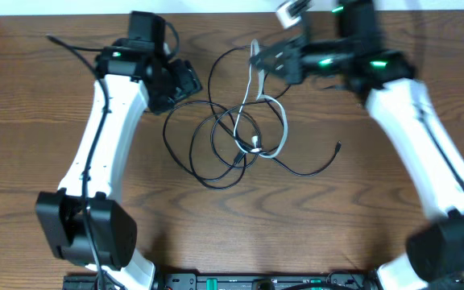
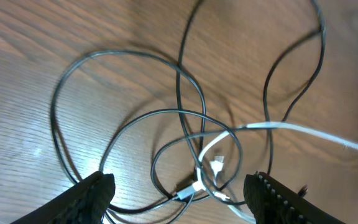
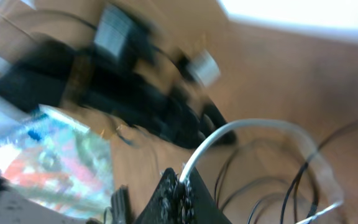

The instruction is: Untangle cables

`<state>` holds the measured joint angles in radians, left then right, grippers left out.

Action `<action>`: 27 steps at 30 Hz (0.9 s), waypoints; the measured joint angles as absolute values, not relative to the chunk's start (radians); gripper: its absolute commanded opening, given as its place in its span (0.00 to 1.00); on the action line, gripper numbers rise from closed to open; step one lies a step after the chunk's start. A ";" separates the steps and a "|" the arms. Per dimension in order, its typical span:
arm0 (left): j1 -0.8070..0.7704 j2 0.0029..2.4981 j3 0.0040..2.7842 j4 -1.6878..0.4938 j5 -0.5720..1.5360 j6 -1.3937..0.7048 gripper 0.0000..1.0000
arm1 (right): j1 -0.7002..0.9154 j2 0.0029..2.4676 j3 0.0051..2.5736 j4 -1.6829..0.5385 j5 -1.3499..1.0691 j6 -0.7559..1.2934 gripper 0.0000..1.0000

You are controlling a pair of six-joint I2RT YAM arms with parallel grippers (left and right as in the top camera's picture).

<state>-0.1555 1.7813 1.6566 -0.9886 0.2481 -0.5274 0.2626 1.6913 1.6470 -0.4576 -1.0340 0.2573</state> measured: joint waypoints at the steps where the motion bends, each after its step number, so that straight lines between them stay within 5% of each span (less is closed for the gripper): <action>1: -0.166 1.790 1.656 -0.989 0.248 -0.527 0.72 | 0.243 1.655 1.657 -0.457 -1.036 0.261 0.01; 20: -0.298 2.006 1.646 -0.971 0.248 -0.527 0.67 | 0.015 1.449 1.682 -0.430 -1.084 0.379 0.02; 24: -0.297 2.008 1.644 -0.960 0.248 -0.522 0.63 | 0.025 1.457 1.686 -0.621 -1.025 0.330 0.32; 27: -0.294 2.008 1.644 -0.966 0.248 -0.483 0.63 | 0.052 1.486 1.687 -0.768 -0.947 0.260 0.42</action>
